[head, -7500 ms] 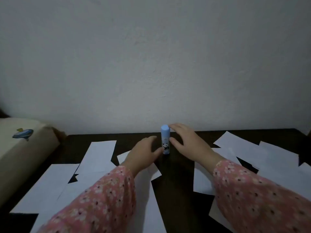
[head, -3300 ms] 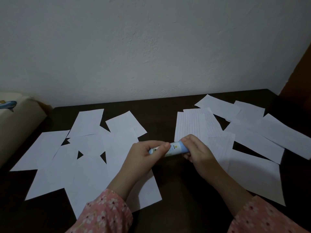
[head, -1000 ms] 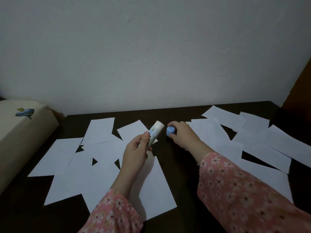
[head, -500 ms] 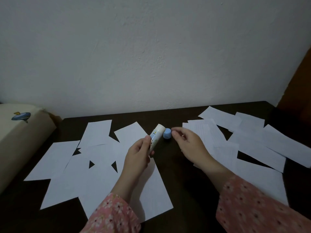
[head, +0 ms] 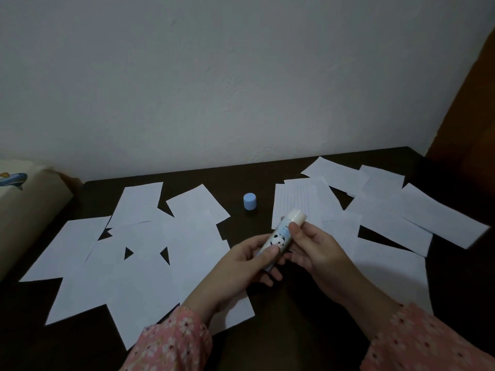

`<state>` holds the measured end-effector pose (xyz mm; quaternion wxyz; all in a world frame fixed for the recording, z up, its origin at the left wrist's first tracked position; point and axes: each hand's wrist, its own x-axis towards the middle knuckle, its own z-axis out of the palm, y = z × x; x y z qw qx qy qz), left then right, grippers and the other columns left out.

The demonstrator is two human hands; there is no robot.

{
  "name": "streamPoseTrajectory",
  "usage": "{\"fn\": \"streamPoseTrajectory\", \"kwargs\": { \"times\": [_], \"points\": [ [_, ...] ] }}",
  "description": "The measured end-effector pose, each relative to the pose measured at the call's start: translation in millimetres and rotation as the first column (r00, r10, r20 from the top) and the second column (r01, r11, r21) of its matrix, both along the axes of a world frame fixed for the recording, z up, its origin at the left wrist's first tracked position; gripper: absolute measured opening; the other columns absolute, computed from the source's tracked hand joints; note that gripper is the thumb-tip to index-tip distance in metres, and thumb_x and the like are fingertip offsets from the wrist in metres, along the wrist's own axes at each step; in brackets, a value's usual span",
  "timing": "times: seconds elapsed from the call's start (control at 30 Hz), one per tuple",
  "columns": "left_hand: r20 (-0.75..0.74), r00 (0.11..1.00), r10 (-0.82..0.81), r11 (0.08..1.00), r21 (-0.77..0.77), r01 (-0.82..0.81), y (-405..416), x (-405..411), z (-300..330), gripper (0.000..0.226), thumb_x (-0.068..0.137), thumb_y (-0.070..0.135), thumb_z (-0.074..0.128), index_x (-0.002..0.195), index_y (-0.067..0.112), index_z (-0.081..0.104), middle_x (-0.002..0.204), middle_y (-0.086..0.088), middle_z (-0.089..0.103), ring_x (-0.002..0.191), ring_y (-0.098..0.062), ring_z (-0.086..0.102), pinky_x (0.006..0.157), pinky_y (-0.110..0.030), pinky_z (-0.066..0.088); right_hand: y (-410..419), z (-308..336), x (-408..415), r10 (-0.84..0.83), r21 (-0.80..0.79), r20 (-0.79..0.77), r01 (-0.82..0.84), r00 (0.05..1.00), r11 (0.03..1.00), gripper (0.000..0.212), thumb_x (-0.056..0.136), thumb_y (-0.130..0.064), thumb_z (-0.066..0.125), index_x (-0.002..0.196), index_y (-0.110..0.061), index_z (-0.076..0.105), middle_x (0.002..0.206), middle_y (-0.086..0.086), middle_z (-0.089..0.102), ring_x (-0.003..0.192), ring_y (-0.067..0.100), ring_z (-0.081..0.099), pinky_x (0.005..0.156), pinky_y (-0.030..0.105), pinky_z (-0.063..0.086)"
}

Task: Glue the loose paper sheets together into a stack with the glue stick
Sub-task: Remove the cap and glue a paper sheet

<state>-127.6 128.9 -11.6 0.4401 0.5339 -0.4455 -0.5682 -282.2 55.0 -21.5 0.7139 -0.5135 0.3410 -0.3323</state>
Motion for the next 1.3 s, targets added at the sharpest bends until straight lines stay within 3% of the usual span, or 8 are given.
{"fn": "streamPoseTrajectory", "kwargs": {
  "times": [0.13, 0.33, 0.47, 0.6, 0.77, 1.0, 1.2, 1.3],
  "points": [
    [0.103, 0.991, -0.083, 0.994, 0.075, 0.075, -1, 3, -1, 0.046, 0.081, 0.04, 0.058, 0.111, 0.006, 0.063, 0.096, -0.007, 0.068, 0.075, -0.013, 0.062, 0.068, -0.022, 0.052, -6, -1, -3, 0.007, 0.002, 0.045, -0.007, 0.999, 1.0, 0.045, 0.082, -0.034, 0.055, 0.124, -0.017, 0.054, 0.116, 0.003, 0.069, 0.113, 0.019, 0.063, 0.096, 0.038, 0.052],
    [0.109, 0.979, -0.173, 0.975, 0.162, 0.154, -2, 13, 2, 0.034, 0.081, 0.038, 0.06, 0.101, 0.011, 0.067, 0.088, -0.001, 0.07, 0.062, -0.006, 0.053, 0.056, -0.016, 0.041, -5, -3, 3, 0.03, 0.093, 0.093, -0.038, 0.995, 0.995, 0.039, 0.082, -0.031, 0.056, 0.118, -0.016, 0.055, 0.111, 0.006, 0.07, 0.109, 0.019, 0.065, 0.085, 0.033, 0.056],
    [0.118, 0.987, -0.113, 0.978, 0.187, 0.09, -3, 12, 5, 0.029, 0.078, 0.035, 0.067, 0.09, 0.009, 0.07, 0.06, 0.005, 0.059, 0.049, -0.005, 0.042, 0.048, -0.017, 0.028, -5, 1, 5, -0.026, 0.079, 0.042, 0.022, 0.999, 0.997, 0.047, 0.076, -0.033, 0.062, 0.117, -0.012, 0.059, 0.112, 0.006, 0.07, 0.11, 0.021, 0.065, 0.092, 0.037, 0.054],
    [0.119, 0.989, -0.088, 0.981, 0.181, 0.066, -5, 10, 5, 0.045, 0.059, 0.044, 0.079, 0.088, 0.012, 0.069, 0.075, -0.008, 0.061, 0.057, -0.011, 0.046, 0.053, -0.021, 0.031, -3, 2, 7, -0.085, 0.022, -0.026, 0.085, 0.996, 0.996, 0.061, 0.07, -0.04, 0.069, 0.121, -0.007, 0.061, 0.109, 0.005, 0.072, 0.107, 0.02, 0.066, 0.094, 0.042, 0.053],
    [0.334, 0.94, 0.077, 0.977, 0.164, -0.138, -4, 7, 2, 0.047, 0.053, 0.041, 0.087, 0.08, 0.016, 0.057, 0.079, -0.002, 0.066, 0.067, -0.01, 0.059, 0.056, -0.022, 0.044, 2, 0, 12, -0.101, -0.024, -0.018, 0.101, 0.995, 0.995, 0.054, 0.07, -0.037, 0.068, 0.118, -0.012, 0.062, 0.109, 0.002, 0.072, 0.108, 0.018, 0.066, 0.094, 0.041, 0.053],
    [-0.126, 0.984, -0.124, 0.971, 0.187, 0.146, -1, 22, 11, 0.036, 0.081, 0.024, 0.063, 0.112, 0.004, 0.063, 0.078, -0.003, 0.061, 0.055, -0.006, 0.045, 0.049, -0.014, 0.035, -1, 9, 6, -0.038, -0.057, 0.04, 0.04, 0.998, 0.998, 0.042, 0.078, -0.035, 0.058, 0.117, -0.019, 0.057, 0.109, 0.0, 0.072, 0.11, 0.018, 0.065, 0.097, 0.042, 0.052],
    [-0.081, 0.986, -0.146, 0.971, 0.179, 0.159, -1, 23, 12, 0.029, 0.08, 0.026, 0.064, 0.1, 0.006, 0.07, 0.067, -0.004, 0.051, 0.049, -0.004, 0.04, 0.042, -0.01, 0.032, 2, 7, 8, -0.034, -0.064, 0.057, 0.038, 0.998, 0.997, 0.041, 0.078, -0.033, 0.059, 0.116, -0.019, 0.057, 0.11, 0.002, 0.072, 0.11, 0.02, 0.065, 0.097, 0.044, 0.051],
    [0.06, 0.998, -0.025, 0.985, 0.172, 0.015, -4, 19, 13, 0.026, 0.068, 0.026, 0.075, 0.092, 0.015, 0.074, 0.071, -0.001, 0.066, 0.054, -0.005, 0.05, 0.047, -0.014, 0.036, 2, 6, 10, -0.08, -0.093, 0.043, 0.084, 0.996, 0.992, 0.039, 0.076, -0.033, 0.061, 0.113, -0.02, 0.06, 0.109, 0.0, 0.072, 0.11, 0.018, 0.065, 0.097, 0.044, 0.051]
  ]
}}
